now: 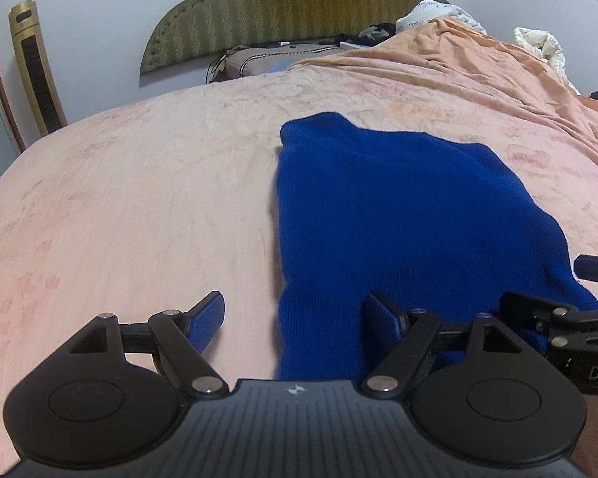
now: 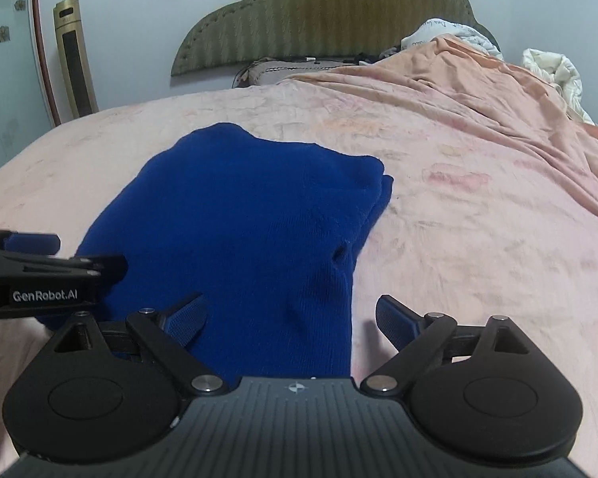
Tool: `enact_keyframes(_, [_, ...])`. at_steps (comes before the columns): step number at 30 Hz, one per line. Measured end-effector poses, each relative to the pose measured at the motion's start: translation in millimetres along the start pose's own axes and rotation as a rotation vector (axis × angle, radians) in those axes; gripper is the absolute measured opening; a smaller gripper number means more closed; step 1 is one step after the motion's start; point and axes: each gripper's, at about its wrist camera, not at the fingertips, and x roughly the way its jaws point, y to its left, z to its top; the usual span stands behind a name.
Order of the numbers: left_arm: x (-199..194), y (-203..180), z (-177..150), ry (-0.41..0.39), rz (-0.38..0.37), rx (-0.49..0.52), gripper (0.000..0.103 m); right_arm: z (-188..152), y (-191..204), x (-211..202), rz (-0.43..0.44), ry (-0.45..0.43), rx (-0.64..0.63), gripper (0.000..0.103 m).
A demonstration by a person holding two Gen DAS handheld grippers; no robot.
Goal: Fold small clothes
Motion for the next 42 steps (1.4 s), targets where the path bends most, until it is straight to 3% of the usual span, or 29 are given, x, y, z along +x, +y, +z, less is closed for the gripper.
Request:
enact_keyframes(13, [-22,1,-21,0.024,0.034,-0.020,0.080,-14,4,-26,-0.003,0.004,0.023,0.102])
enact_keyframes(21, [-35,5,-34,0.035,0.033,-0.060,0.081,-28,8,-32,-0.016,0.037,0.039,0.102])
enact_keyframes(31, [-42,-1,-53,0.039,0.057,-0.026,0.081,-45,11,-37,-0.049,0.062,0.031,0.102])
enact_keyframes(42, [-42,6,-63,0.011,0.041,-0.093,0.084,-51,8,-36,-0.074,0.064,0.040,0.103])
